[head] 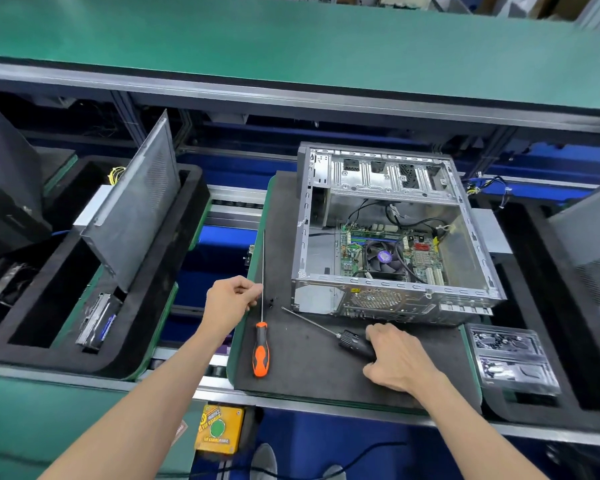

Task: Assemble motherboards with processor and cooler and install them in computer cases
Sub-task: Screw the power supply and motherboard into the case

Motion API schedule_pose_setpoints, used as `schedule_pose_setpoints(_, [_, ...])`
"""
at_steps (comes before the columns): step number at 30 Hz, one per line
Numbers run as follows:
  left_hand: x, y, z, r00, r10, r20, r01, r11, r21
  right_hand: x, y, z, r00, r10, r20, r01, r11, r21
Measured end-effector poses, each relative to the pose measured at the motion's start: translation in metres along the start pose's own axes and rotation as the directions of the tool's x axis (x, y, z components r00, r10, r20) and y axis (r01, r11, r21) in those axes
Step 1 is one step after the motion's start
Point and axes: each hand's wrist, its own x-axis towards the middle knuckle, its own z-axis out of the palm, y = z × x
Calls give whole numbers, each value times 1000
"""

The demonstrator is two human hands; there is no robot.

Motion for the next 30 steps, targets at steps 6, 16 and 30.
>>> schedule_pose_setpoints(6, [0,0,3,999,48,-6,-48,994,98,8,-16,-7,984,-93,-155,106,991,78])
schedule_pose_setpoints(16, [7,0,27,918,238,318,-397,579,712,16,-66,-8,917,-175,-359,248,955,166])
schedule_pose_setpoints(30, [13,-11,33,951,261,163,-306,860,408,27,-78,6,945,-83,-317,167,955,247])
